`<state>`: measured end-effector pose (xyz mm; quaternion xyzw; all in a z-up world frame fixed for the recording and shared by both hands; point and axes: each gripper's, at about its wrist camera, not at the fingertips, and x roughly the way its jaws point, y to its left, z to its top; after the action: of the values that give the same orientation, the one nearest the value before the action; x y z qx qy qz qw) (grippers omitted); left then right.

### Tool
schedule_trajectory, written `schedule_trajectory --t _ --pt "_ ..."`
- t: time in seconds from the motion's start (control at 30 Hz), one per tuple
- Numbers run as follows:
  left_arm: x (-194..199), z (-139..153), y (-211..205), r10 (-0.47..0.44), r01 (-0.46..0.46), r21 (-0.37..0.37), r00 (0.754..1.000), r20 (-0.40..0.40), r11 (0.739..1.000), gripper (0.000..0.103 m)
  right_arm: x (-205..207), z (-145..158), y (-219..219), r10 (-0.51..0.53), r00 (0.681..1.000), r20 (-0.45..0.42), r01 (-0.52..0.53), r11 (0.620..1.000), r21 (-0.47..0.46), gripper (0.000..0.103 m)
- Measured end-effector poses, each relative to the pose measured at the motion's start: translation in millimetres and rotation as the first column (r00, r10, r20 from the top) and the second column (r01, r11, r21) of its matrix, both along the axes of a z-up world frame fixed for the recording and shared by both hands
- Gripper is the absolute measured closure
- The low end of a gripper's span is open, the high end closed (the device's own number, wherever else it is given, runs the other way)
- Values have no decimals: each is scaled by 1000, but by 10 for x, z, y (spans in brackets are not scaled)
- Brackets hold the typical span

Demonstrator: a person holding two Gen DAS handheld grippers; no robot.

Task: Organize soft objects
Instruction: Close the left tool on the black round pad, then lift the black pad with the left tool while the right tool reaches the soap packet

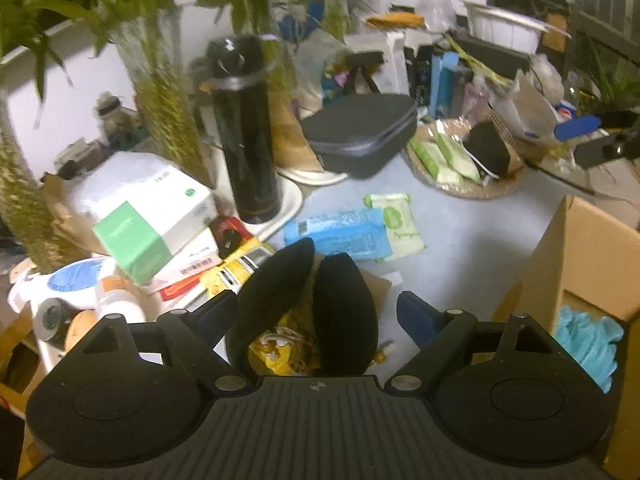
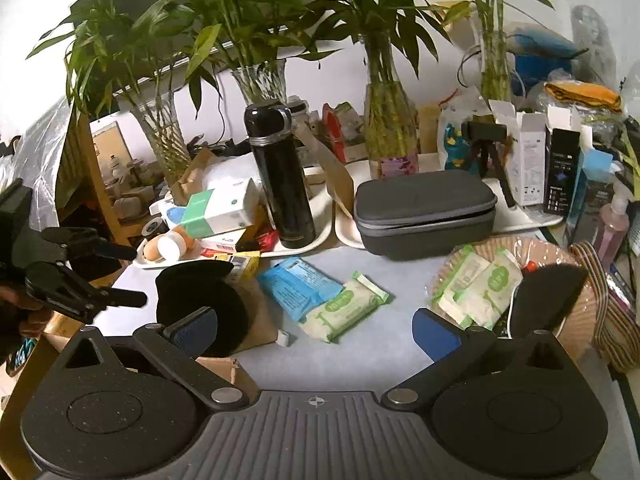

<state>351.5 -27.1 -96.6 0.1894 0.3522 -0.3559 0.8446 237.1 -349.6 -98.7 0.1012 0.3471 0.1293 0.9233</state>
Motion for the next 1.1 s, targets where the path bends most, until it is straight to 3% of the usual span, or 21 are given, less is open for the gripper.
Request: schedule_trajectory --t 0.37,0.43,0.53,0.63,1.1 --pt "301 -346 -143 -20 24 67 998 -61 997 27 45 -44 -3 -8 1000 -22 8 1000 17 0" --pt "329 -379 -160 -11 16 84 998 -61 996 51 55 -49 -15 -12 1000 -27 12 1000 20 0" --pt "337 -371 -147 2 3 87 998 -61 996 67 56 -56 -24 -17 999 -31 17 1000 24 0" --pt "305 -341 -127 16 -13 93 999 -39 996 74 54 -52 -21 -17 999 -27 17 999 26 0" --pt "28 23 150 135 -135 12 991 -2 991 77 21 -29 -35 -23 1000 -3 24 999 40 0"
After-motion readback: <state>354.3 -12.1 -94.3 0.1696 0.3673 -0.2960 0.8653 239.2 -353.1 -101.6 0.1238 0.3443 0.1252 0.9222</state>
